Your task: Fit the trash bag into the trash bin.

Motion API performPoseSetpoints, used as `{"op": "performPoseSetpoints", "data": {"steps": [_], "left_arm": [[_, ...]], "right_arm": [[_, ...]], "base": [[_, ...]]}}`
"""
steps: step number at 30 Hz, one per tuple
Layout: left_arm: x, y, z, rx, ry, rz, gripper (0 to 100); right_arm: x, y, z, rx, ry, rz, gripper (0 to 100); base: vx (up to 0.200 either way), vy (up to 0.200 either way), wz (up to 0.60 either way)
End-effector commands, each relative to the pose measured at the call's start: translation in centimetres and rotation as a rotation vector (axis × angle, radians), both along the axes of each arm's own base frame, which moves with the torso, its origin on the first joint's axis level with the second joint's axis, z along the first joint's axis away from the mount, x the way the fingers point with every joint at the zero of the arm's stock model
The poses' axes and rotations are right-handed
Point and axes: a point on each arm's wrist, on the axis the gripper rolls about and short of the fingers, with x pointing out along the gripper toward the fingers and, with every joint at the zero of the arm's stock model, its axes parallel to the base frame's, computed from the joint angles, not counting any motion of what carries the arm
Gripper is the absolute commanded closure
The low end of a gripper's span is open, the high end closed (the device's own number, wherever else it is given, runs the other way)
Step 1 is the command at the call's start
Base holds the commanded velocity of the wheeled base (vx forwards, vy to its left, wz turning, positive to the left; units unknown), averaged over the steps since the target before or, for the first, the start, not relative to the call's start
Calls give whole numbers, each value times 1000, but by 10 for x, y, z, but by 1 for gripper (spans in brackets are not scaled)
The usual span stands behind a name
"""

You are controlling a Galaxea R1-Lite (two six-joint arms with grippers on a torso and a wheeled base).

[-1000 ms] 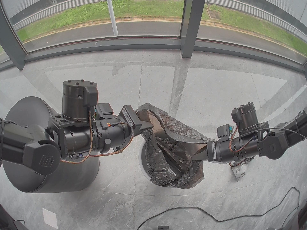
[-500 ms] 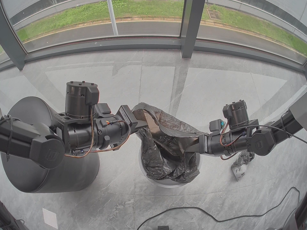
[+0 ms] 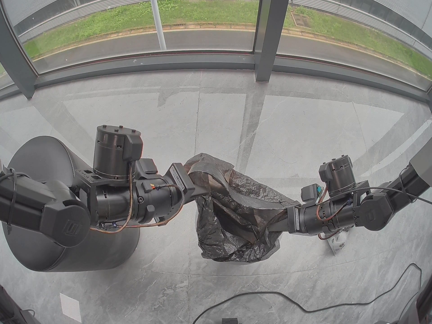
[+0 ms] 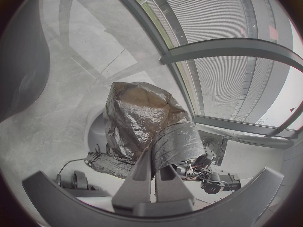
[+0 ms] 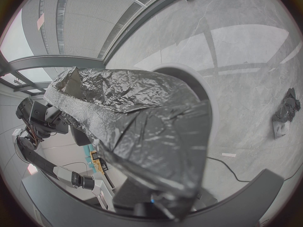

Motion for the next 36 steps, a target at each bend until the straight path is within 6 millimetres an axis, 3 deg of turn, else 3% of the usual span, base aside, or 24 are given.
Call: {"op": "performPoseSetpoints", "data": {"steps": [1, 5, 9, 20, 25, 36], "left_arm": [[-16, 1, 10, -3, -5, -24, 100], [-31, 1, 12, 24, 32, -52, 100], [-26, 0, 15, 15, 19, -47, 100], [13, -12, 1, 21, 26, -8, 100], [25, -10, 2, 11, 6, 15, 100], [40, -8, -10, 44, 7, 28, 100]], "right_arm": [[-15, -4, 7, 2, -2, 8, 100], [-26, -9, 2, -9, 20, 11, 100], [-17, -8, 5, 27, -17, 13, 100], [19, 6, -10, 38, -42, 15, 100], [33, 7, -7, 41, -90, 21, 100], [42, 10, -18, 14, -105, 44, 100]], "base": [[0, 0, 0], [0, 0, 0], [0, 0, 0], [0, 0, 0], [0, 0, 0], [0, 0, 0]]}}
